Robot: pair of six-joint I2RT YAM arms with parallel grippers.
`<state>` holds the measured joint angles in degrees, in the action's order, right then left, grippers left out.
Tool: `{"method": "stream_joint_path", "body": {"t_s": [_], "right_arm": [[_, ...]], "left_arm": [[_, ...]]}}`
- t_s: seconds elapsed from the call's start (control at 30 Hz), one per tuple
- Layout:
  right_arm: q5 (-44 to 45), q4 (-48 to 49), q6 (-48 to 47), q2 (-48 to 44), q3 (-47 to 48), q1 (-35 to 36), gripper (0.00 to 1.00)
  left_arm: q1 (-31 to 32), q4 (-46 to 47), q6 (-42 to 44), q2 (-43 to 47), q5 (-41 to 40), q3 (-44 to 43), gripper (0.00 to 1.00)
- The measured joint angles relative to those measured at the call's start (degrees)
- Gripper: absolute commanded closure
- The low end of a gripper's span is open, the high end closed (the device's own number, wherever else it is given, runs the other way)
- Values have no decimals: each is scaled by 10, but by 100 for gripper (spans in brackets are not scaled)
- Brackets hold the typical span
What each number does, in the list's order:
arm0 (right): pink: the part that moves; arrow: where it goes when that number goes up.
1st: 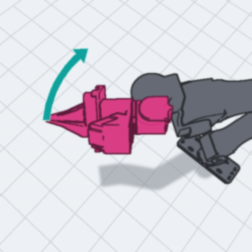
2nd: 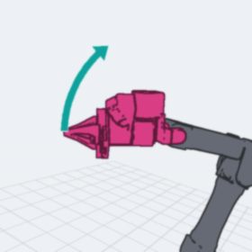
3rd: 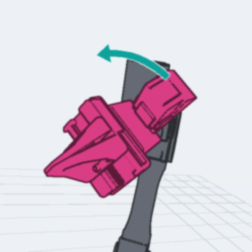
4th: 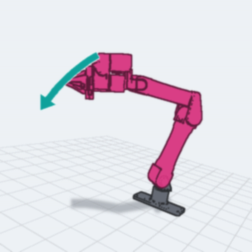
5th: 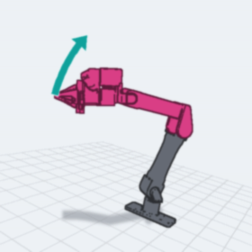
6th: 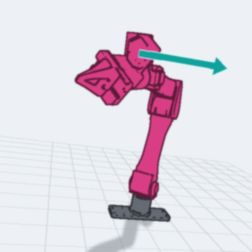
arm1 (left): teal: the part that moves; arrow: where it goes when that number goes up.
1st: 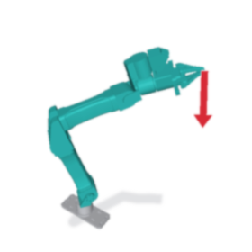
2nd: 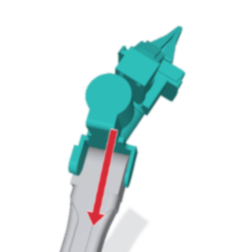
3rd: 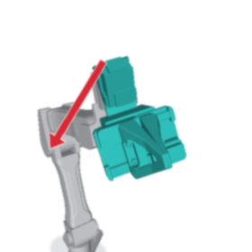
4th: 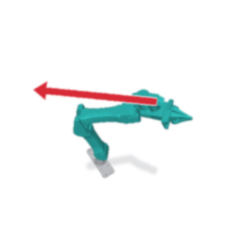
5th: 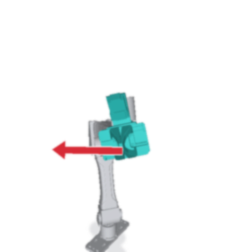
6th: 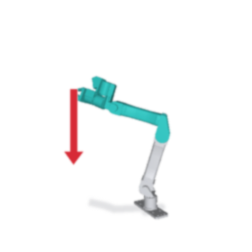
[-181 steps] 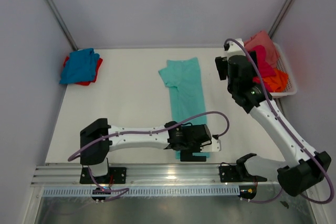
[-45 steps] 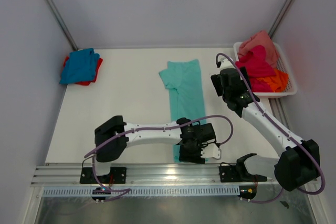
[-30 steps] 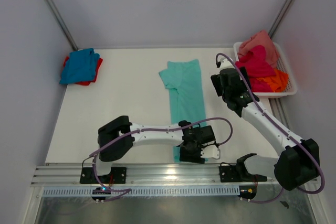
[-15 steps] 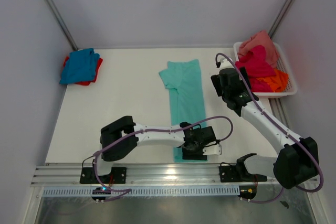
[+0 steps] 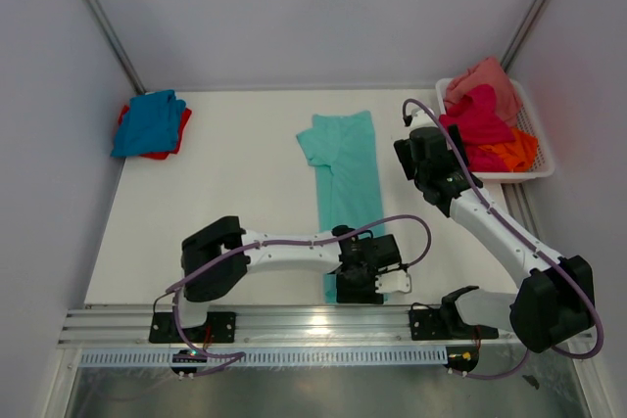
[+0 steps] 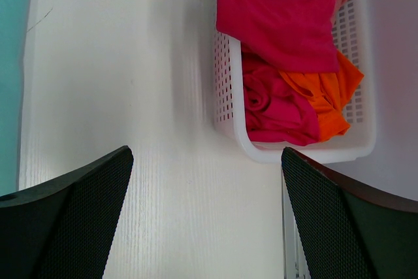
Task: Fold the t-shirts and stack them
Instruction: Fold the tshirt
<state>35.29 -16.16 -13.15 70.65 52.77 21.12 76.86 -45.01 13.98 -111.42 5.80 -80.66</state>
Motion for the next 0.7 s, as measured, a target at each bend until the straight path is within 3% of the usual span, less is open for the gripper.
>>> {"method": "stream_joint_path", "body": {"t_s": [0.33, 0.7], "right_arm": [[0, 1, 0, 4, 0, -2, 1], [0, 1, 0, 6, 0, -4, 1]], "left_arm": [[4, -11, -1, 19, 31, -15, 39], [32, 26, -18, -9, -49, -14, 39]]}}
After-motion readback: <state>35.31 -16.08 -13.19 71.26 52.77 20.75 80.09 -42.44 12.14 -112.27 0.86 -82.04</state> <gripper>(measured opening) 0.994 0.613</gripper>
